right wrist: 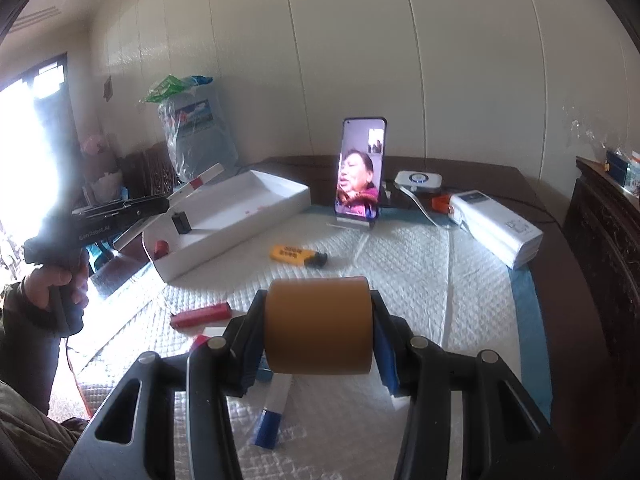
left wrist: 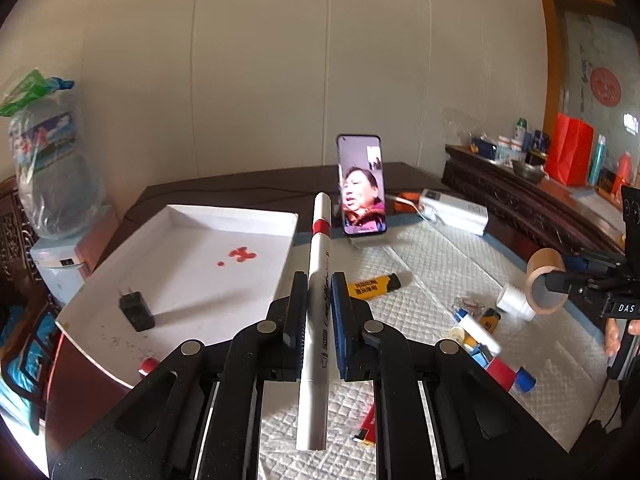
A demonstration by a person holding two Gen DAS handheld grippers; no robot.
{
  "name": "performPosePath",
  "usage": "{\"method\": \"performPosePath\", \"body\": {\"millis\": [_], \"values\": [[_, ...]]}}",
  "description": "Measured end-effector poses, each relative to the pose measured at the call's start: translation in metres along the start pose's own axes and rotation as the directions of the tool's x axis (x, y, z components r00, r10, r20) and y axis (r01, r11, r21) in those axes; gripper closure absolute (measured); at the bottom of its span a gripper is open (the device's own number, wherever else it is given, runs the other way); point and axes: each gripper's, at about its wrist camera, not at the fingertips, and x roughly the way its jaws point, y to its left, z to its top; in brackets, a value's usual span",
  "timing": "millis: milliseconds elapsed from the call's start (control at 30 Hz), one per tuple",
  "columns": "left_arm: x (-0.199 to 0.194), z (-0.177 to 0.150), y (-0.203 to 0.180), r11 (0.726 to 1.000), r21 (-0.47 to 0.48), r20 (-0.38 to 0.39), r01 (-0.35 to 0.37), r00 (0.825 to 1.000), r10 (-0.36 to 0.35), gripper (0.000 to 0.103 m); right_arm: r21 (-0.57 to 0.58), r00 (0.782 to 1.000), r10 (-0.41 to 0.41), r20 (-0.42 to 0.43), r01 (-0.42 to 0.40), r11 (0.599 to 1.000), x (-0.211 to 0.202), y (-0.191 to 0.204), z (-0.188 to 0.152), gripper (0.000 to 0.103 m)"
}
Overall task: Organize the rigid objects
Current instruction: 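Carry the marker and tape roll with both tools over the white tray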
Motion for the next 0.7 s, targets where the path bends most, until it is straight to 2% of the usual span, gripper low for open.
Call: {"method": "performPosePath", "body": {"millis": [333, 700], "values": [[-0.030, -0.003, 0.031, 0.994, -0.073, 0.052, -0.079, 0.995, 0.083, 0.092, 0.004, 0.999, 0.037, 0.037, -0.037, 0.999, -0.004, 0.017, 0.028, 0.056], [-0.063, 0.007, 0.077, 0.973, -0.121, 0.109, -0.195, 0.972, 0.208, 0.092, -0.024, 0.988, 0.138, 0.075, -0.137, 0.990, -0.002, 0.050, 0.085, 0.056]]}}
